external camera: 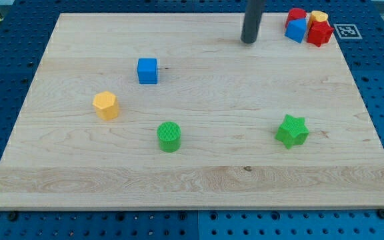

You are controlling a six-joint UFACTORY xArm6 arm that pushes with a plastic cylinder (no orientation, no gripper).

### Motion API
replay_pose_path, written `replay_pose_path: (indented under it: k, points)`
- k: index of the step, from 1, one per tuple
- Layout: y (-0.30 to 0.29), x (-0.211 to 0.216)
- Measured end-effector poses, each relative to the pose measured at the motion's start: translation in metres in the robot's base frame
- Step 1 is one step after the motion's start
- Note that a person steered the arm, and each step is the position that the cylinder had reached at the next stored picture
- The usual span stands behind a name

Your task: Place the arm right to the blue cube

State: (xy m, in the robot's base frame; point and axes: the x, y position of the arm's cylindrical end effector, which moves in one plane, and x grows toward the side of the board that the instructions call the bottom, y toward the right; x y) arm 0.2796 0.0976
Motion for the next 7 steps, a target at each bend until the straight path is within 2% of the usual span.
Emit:
replay_pose_path:
  k: [1,7]
  points:
    - [-0.041,0.012]
    - [-0.065,0.051]
